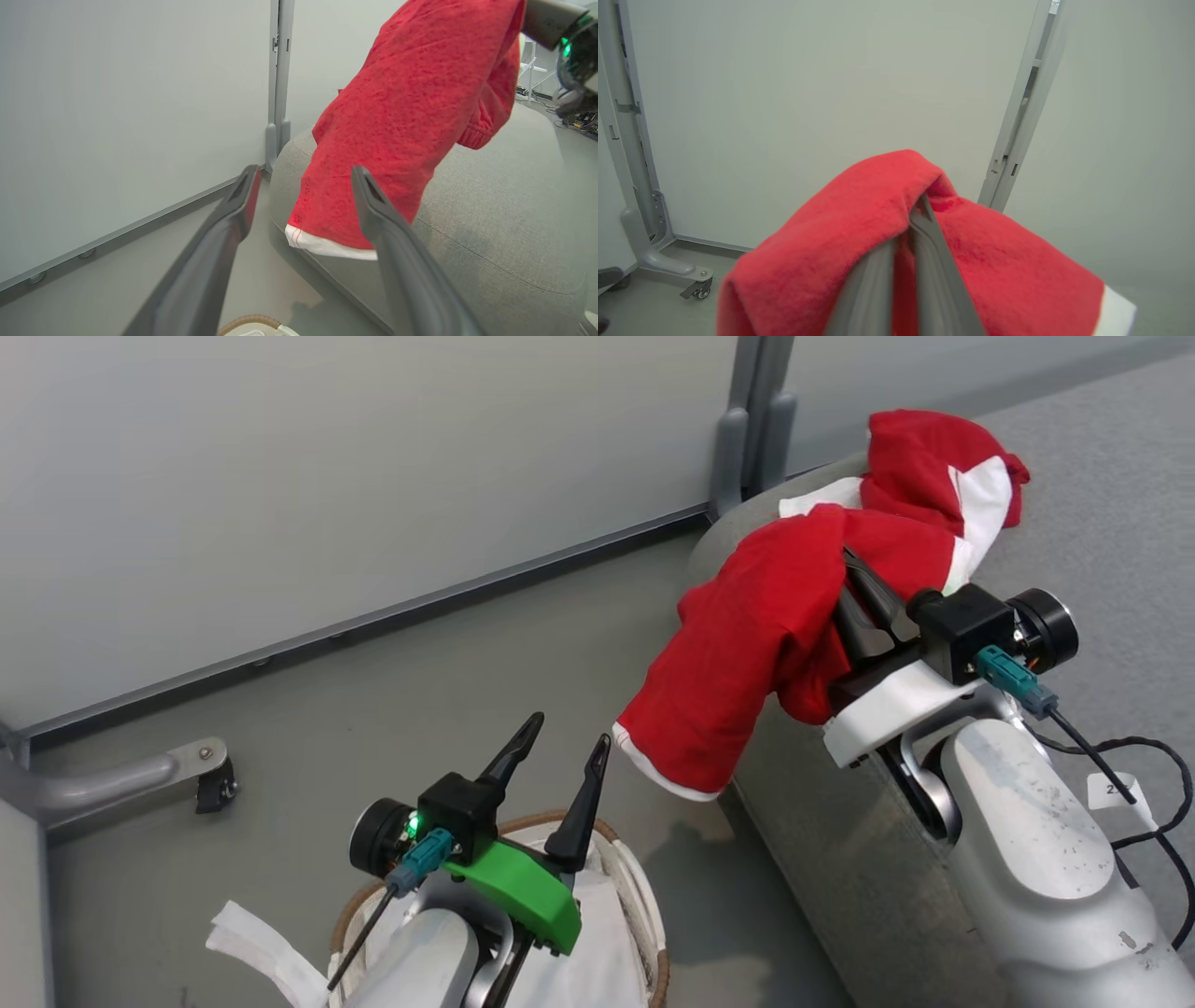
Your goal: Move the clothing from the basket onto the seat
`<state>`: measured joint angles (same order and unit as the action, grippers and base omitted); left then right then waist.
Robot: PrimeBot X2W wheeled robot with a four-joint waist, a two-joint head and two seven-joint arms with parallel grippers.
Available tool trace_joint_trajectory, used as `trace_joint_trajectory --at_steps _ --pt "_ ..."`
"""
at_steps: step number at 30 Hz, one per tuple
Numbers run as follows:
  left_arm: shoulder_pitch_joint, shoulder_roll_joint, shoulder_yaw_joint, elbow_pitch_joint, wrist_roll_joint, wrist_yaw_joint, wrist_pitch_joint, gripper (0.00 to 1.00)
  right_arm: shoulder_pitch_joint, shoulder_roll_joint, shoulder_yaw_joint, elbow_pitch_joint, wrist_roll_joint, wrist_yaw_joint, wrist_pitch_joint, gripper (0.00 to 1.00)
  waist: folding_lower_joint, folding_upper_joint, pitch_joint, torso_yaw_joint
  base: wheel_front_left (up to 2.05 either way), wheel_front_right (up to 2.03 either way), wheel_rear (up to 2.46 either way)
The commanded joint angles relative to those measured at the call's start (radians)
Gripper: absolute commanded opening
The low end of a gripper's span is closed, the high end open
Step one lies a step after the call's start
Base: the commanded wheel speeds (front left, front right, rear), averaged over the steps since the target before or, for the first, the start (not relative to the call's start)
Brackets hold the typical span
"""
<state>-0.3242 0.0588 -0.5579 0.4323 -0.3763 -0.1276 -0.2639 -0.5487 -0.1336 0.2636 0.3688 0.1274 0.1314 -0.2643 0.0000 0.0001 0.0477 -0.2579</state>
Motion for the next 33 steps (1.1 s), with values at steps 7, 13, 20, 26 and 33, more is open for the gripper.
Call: trace_joint_trajectory --at_steps 7,13,20,26,33 --pt "-0.031 0.012 -0.015 0.013 -0.005 -0.005 -0.001 1.00 0.024 -0.003 -0.040 -0.005 -0.009 -0.001 0.000 0.00 0.0000 -0.0001 0.064 -0.110 0.00 0.00 0.00" --pt "-0.060 0.024 -0.043 0.008 -0.013 -0.005 -0.001 1.00 -0.016 -0.009 -0.093 -0.004 -0.012 -0.001 0.000 0.00 0.0000 -0.0001 0.114 -0.094 0.00 0.00 0.00" --pt "-0.101 0.053 -0.050 -0.013 -0.002 -0.005 -0.001 1.00 -0.178 -0.052 -0.137 0.025 -0.023 -0.001 0.000 0.00 0.0000 -0.0001 0.206 -0.044 0.00 0.00 0.00" --pt "-0.160 0.080 -0.053 -0.037 0.020 -0.005 -0.001 1.00 -0.404 -0.159 -0.202 0.080 -0.038 -0.001 0.000 0.00 0.0000 -0.0001 0.318 0.026 0.00 0.00 0.00" --pt "-0.230 0.118 -0.032 -0.092 0.052 -0.005 -0.001 1.00 -0.564 -0.298 -0.364 0.133 -0.065 -0.001 0.000 0.00 0.0000 -0.0001 0.475 0.094 0.00 0.00 0.00"
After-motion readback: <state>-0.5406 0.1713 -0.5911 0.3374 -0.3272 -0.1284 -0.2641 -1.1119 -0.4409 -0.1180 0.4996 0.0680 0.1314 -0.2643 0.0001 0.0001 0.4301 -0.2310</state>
